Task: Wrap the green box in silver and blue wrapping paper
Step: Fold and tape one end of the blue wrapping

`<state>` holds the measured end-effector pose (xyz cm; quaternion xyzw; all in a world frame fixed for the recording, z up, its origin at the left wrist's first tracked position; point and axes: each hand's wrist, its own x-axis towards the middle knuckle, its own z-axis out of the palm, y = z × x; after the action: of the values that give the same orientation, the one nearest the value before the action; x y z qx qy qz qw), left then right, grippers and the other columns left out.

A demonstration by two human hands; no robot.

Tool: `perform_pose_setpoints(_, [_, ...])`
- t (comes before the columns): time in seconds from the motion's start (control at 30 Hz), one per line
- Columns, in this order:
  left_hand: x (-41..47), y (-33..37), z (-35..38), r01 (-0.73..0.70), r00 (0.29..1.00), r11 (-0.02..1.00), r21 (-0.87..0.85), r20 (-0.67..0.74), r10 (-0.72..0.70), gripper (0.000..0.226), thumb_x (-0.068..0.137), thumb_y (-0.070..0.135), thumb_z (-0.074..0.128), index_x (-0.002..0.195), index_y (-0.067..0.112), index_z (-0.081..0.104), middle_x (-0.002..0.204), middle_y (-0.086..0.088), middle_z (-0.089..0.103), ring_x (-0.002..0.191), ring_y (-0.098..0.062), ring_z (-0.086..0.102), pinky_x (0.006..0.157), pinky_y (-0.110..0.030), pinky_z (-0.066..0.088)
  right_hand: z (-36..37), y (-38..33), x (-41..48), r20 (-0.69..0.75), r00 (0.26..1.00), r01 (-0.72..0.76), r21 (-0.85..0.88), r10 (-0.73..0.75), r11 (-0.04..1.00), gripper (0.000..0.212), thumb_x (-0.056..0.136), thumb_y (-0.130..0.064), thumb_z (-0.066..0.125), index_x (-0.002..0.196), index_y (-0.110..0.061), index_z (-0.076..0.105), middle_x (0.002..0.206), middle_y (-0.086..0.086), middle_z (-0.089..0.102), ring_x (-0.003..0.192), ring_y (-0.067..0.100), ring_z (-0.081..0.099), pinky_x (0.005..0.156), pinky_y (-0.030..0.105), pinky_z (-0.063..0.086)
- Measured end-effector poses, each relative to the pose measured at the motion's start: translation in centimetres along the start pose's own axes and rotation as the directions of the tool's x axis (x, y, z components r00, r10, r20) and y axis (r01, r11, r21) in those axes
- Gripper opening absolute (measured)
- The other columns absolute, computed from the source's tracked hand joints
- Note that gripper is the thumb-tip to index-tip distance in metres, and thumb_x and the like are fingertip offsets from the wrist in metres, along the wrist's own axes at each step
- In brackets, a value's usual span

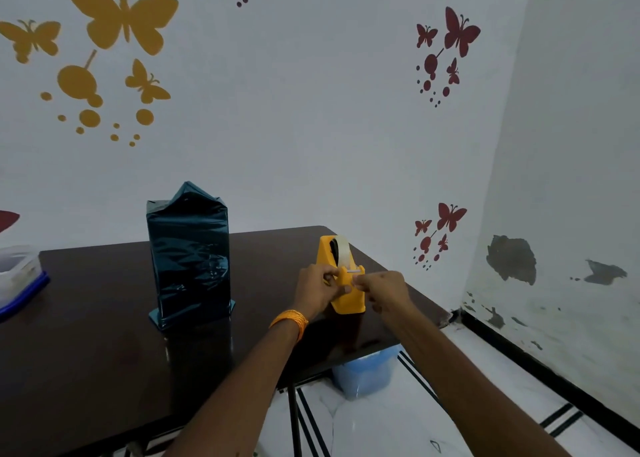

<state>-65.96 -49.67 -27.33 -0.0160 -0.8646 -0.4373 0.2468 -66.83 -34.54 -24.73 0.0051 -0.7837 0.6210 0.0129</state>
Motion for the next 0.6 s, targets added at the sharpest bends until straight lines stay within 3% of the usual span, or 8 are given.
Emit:
perform_pose_setpoints(0.07, [0.1, -0.1, 0.0, -0.006, 1.0, 1.0, 0.002, -0.006, 0.006, 0.043, 0.07, 0.023, 0.088, 0.108, 0.009, 0.073, 0.082, 0.001, 0.069, 0.078, -0.013, 0.065, 0.072, -0.021, 0.052, 0.2, 0.8, -0.3, -0.022, 0.999, 0.028, 0.059, -0.027, 0.998, 0.015, 0.08, -0.01, 0.076, 0.065, -0.009, 0.071, 0.063, 0.005, 0.058, 0.061, 0.015, 0.05, 0.055, 0.03, 0.039])
perform_pose_setpoints(0.13, [0.1, -0.1, 0.1, -0.008, 1.0, 1.0, 0.014, -0.007, 0.008, 0.045, 0.069, 0.025, 0.088, 0.109, 0.008, 0.073, 0.084, 0.001, 0.069, 0.081, -0.014, 0.066, 0.076, -0.025, 0.054, 0.4, 0.9, -0.2, -0.047, 0.996, 0.082, 0.012, -0.081, 0.997, 0.018, 0.082, -0.013, 0.075, 0.065, -0.013, 0.071, 0.064, 0.003, 0.061, 0.063, 0.015, 0.053, 0.058, 0.031, 0.043])
perform_pose_setpoints(0.27, [0.2, -0.4, 0.3, -0.033, 0.999, 0.999, 0.022, -0.019, 0.033, 0.048, 0.071, 0.024, 0.088, 0.112, 0.006, 0.071, 0.091, -0.006, 0.071, 0.084, -0.016, 0.064, 0.08, -0.03, 0.055, 0.4, 2.6, -0.6, -0.02, 0.983, 0.167, -0.333, -0.184, 0.928, 0.021, 0.084, -0.014, 0.073, 0.066, -0.004, 0.072, 0.059, 0.008, 0.061, 0.055, 0.014, 0.055, 0.06, 0.037, 0.055])
perform_pose_setpoints(0.33, [0.3, -0.5, -0.1, -0.043, 0.998, 0.997, 0.066, 0.05, 0.04, 0.052, 0.071, 0.022, 0.087, 0.117, 0.006, 0.068, 0.096, -0.008, 0.07, 0.086, -0.016, 0.063, 0.081, -0.029, 0.054, -0.1, 3.9, -1.3, -0.018, 0.974, 0.207, -0.323, -0.224, 0.924, 0.02, 0.086, -0.015, 0.072, 0.069, -0.004, 0.074, 0.064, 0.011, 0.066, 0.058, 0.016, 0.06, 0.064, 0.038, 0.058])
perform_pose_setpoints(0.43, [0.2, -0.2, -2.3, -0.067, 0.988, 0.98, 0.187, 0.15, 0.039, 0.055, 0.07, 0.018, 0.087, 0.121, 0.011, 0.066, 0.096, -0.001, 0.069, 0.084, -0.012, 0.063, 0.08, -0.027, 0.055, -0.6, 2.4, -2.0, -0.03, 0.917, 0.378, -0.247, -0.397, 0.892, 0.014, 0.091, -0.026, 0.071, 0.081, -0.018, 0.075, 0.074, 0.0, 0.071, 0.074, 0.016, 0.067, 0.067, 0.03, 0.055])
perform_pose_setpoints(0.5, [-0.3, 1.3, -4.7, -0.112, 0.993, 0.971, 0.212, 0.06, 0.102, 0.036, 0.078, 0.013, 0.079, 0.113, 0.014, 0.068, 0.087, 0.003, 0.068, 0.075, -0.006, 0.062, 0.07, -0.019, 0.053, -0.3, -0.2, -2.0, 0.006, 0.871, 0.484, -0.17, -0.49, 0.858, 0.009, 0.092, -0.029, 0.07, 0.095, -0.023, 0.075, 0.088, -0.004, 0.072, 0.085, 0.013, 0.066, 0.075, 0.033, 0.054])
perform_pose_setpoints(0.6, [-1.2, 4.8, -10.5, -0.232, 0.935, 0.932, 0.278, -0.201, 0.293, 0.014, 0.085, 0.013, 0.064, 0.096, 0.021, 0.067, 0.078, 0.007, 0.069, 0.068, -0.003, 0.062, 0.062, -0.02, 0.051, 2.2, -4.7, -2.9, 0.079, 0.8, 0.599, -0.045, -0.595, 0.8, 0.027, 0.09, -0.021, 0.071, 0.114, -0.032, 0.068, 0.104, -0.003, 0.066, 0.092, 0.009, 0.063, 0.077, 0.025, 0.049])
